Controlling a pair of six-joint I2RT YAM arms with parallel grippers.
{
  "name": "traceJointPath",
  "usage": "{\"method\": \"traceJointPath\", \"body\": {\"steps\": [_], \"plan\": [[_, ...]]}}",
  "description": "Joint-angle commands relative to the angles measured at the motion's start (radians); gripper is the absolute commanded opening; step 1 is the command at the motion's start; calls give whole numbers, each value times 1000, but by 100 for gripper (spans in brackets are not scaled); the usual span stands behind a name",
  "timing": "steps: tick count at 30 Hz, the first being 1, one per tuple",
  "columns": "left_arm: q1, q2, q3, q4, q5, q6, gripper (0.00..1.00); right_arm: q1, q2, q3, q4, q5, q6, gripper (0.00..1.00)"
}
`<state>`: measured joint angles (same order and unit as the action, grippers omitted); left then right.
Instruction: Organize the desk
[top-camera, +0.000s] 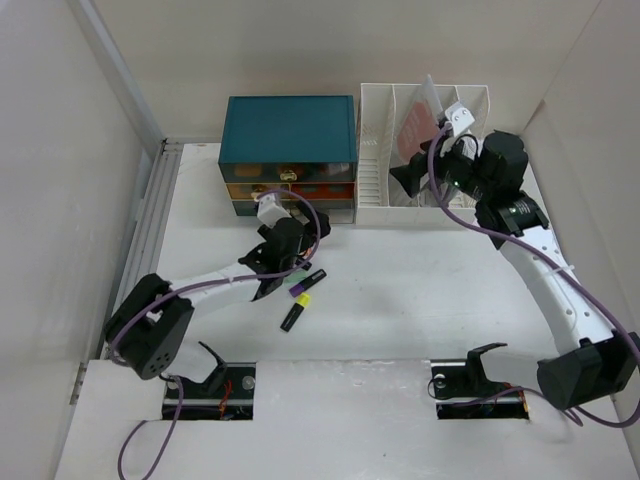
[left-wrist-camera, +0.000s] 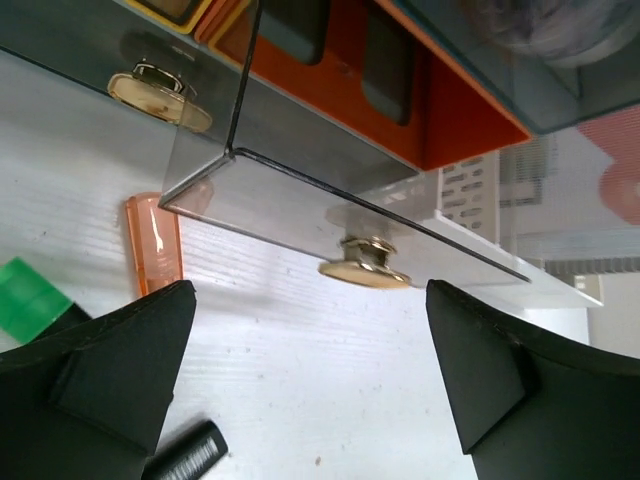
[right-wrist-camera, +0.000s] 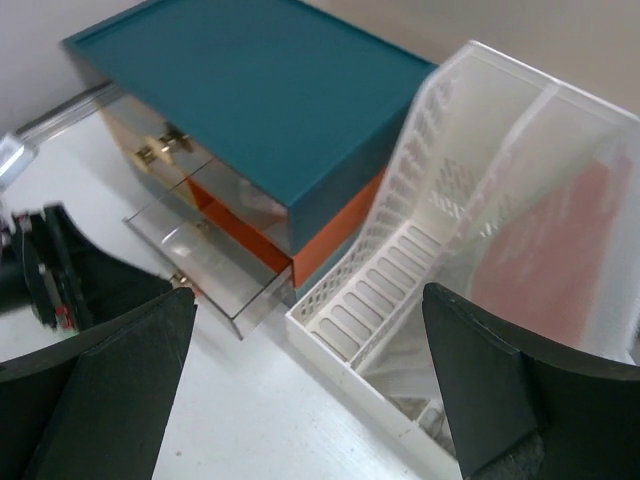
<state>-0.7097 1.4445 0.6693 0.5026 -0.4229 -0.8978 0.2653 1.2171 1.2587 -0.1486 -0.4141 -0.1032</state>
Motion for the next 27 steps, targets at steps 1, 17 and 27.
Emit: {"method": "traceJointPath", "body": {"steps": [1, 17, 27], "plan": [[-25, -123, -23, -28, -31, 27, 100, -3, -2, -27, 23, -223, -146, 100], [-48, -883, 70, -421, -330, 538, 31, 375, 143, -73, -257, -340, -722, 34], [-39, -1205, -100, -300, -436, 807, 76, 632, 461, 39, -32, 119, -409, 35]]}}
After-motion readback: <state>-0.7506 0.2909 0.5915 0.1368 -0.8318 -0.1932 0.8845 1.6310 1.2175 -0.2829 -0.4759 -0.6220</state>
